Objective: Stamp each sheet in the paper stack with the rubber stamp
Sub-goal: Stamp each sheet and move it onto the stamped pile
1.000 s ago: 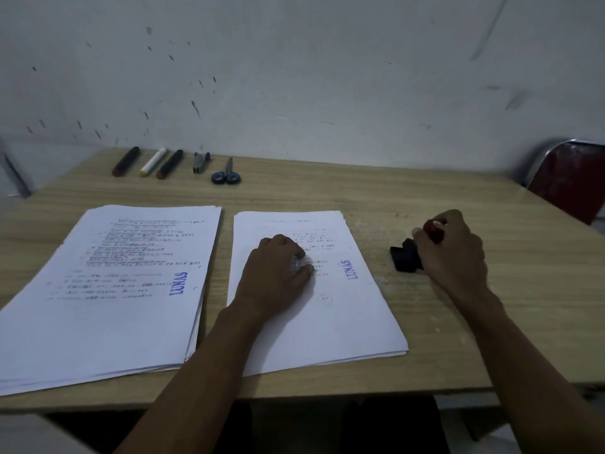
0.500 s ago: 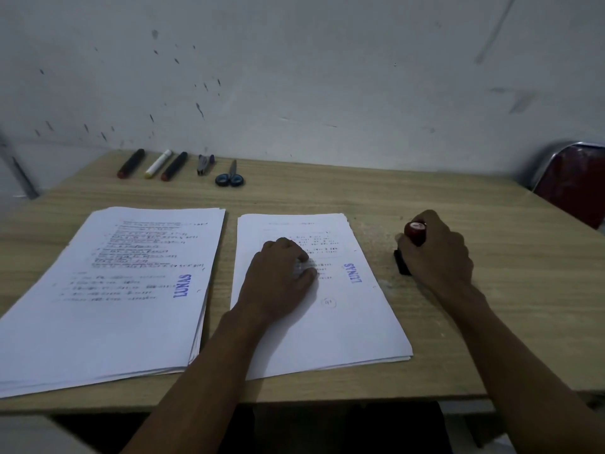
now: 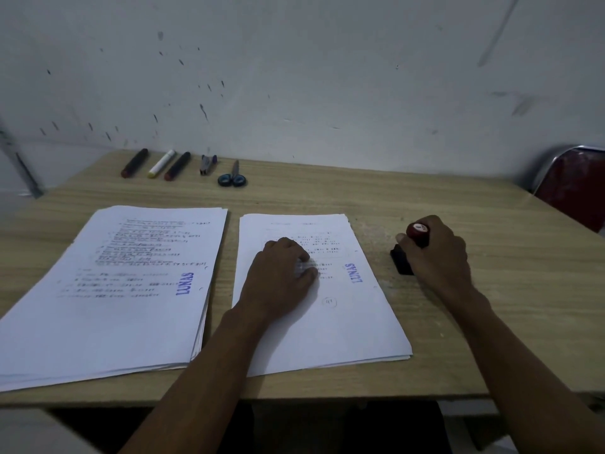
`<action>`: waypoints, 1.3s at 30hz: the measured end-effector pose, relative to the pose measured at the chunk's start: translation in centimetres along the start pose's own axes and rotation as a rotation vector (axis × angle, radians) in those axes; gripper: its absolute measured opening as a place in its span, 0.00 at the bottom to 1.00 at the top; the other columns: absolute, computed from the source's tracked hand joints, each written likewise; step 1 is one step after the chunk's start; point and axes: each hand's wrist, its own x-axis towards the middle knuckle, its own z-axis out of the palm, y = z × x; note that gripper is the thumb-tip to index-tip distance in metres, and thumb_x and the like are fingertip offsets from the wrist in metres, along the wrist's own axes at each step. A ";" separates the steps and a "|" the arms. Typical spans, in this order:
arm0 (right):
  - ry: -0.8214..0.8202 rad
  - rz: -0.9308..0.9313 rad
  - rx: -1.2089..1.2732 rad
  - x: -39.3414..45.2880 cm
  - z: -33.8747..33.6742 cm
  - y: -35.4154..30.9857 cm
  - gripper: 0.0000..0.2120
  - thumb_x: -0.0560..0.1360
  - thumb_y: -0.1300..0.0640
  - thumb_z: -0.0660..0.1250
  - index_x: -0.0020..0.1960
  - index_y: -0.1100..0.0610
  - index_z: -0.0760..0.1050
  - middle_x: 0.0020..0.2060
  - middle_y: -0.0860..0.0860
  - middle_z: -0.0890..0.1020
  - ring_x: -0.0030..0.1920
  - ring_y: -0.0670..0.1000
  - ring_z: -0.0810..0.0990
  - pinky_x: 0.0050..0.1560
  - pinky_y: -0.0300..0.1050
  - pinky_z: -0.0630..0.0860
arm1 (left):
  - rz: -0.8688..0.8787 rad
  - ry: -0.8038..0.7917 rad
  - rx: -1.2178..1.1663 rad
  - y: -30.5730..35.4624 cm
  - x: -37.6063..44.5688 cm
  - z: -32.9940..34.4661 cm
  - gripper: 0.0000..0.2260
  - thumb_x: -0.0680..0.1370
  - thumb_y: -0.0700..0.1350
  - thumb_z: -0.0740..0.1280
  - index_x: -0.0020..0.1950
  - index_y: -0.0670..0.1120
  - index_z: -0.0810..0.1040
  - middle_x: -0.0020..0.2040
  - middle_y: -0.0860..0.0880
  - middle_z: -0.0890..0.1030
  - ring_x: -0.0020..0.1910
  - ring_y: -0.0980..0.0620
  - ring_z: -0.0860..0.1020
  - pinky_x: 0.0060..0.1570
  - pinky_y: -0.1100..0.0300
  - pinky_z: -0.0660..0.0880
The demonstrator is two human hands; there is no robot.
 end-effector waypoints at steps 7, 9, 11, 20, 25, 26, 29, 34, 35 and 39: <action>0.007 -0.030 0.016 0.0 0.3 0.2 0.10 0.74 0.48 0.69 0.53 0.48 0.73 0.45 0.49 0.81 0.47 0.54 0.78 0.50 0.53 0.77 | -0.008 -0.010 -0.011 0.2 0.1 0.0 0.15 0.70 0.55 0.64 0.49 0.48 0.80 0.49 0.51 0.80 0.52 0.48 0.75 0.50 0.56 0.71; -0.001 -0.047 0.036 0.1 0.5 0.2 0.10 0.74 0.48 0.70 0.52 0.48 0.73 0.44 0.48 0.80 0.46 0.53 0.78 0.47 0.49 0.75 | -0.001 -0.013 -0.010 0.1 0.1 0.0 0.15 0.70 0.55 0.64 0.49 0.48 0.80 0.49 0.51 0.80 0.52 0.48 0.75 0.50 0.56 0.71; -0.011 -0.067 0.054 0.1 0.5 0.2 0.09 0.74 0.49 0.70 0.51 0.49 0.73 0.42 0.46 0.79 0.43 0.51 0.77 0.43 0.45 0.70 | 0.006 -0.011 -0.005 0.0 0.1 0.0 0.15 0.70 0.55 0.64 0.49 0.48 0.80 0.49 0.50 0.80 0.52 0.47 0.75 0.50 0.55 0.71; -0.056 -0.080 0.064 -0.3 0.2 0.8 0.18 0.69 0.55 0.76 0.54 0.51 0.71 0.40 0.43 0.78 0.39 0.42 0.75 0.35 0.37 0.67 | 0.010 0.001 -0.008 0.0 0.1 0.2 0.11 0.72 0.52 0.68 0.49 0.48 0.80 0.50 0.51 0.79 0.51 0.48 0.75 0.50 0.56 0.71; -0.034 -0.056 0.055 -0.4 0.1 0.8 0.26 0.67 0.54 0.78 0.59 0.52 0.70 0.42 0.50 0.80 0.40 0.51 0.77 0.36 0.43 0.67 | 0.005 0.007 -0.014 -0.1 0.1 0.3 0.10 0.72 0.52 0.68 0.48 0.49 0.80 0.49 0.52 0.79 0.51 0.49 0.75 0.50 0.56 0.71; -0.030 -0.047 0.057 -0.4 0.1 0.8 0.26 0.66 0.54 0.78 0.59 0.52 0.70 0.40 0.50 0.79 0.39 0.50 0.77 0.34 0.43 0.67 | 0.011 0.009 -0.012 -0.1 0.1 0.3 0.10 0.72 0.52 0.68 0.48 0.49 0.80 0.49 0.52 0.79 0.50 0.49 0.75 0.49 0.57 0.71; -0.027 -0.008 0.038 -0.5 -0.1 0.7 0.30 0.64 0.50 0.79 0.60 0.51 0.68 0.36 0.51 0.78 0.39 0.52 0.78 0.34 0.44 0.68 | 0.015 0.020 -0.012 -0.1 0.1 0.2 0.10 0.72 0.52 0.68 0.48 0.48 0.80 0.48 0.51 0.80 0.50 0.49 0.75 0.49 0.57 0.70; 0.046 0.103 -0.028 -2.4 -0.8 -0.5 0.30 0.64 0.45 0.78 0.55 0.53 0.65 0.41 0.53 0.77 0.41 0.56 0.77 0.37 0.48 0.71 | -0.004 0.010 -0.021 0.1 0.1 0.1 0.12 0.70 0.55 0.65 0.47 0.49 0.80 0.48 0.52 0.79 0.50 0.50 0.75 0.49 0.56 0.72; 0.041 0.114 -0.042 -3.1 -0.8 -0.6 0.25 0.66 0.45 0.77 0.52 0.53 0.67 0.41 0.52 0.77 0.40 0.55 0.77 0.37 0.47 0.70 | -0.008 0.009 -0.025 0.1 0.1 0.2 0.12 0.70 0.55 0.65 0.47 0.50 0.80 0.47 0.53 0.79 0.50 0.50 0.75 0.50 0.56 0.72; -0.075 0.062 -0.098 -5.9 -0.4 -1.5 0.13 0.68 0.42 0.74 0.44 0.50 0.77 0.39 0.45 0.78 0.44 0.51 0.79 0.41 0.45 0.72 | -0.018 -0.006 -0.026 0.1 0.1 0.1 0.13 0.70 0.55 0.64 0.48 0.49 0.80 0.49 0.53 0.80 0.51 0.51 0.74 0.50 0.59 0.69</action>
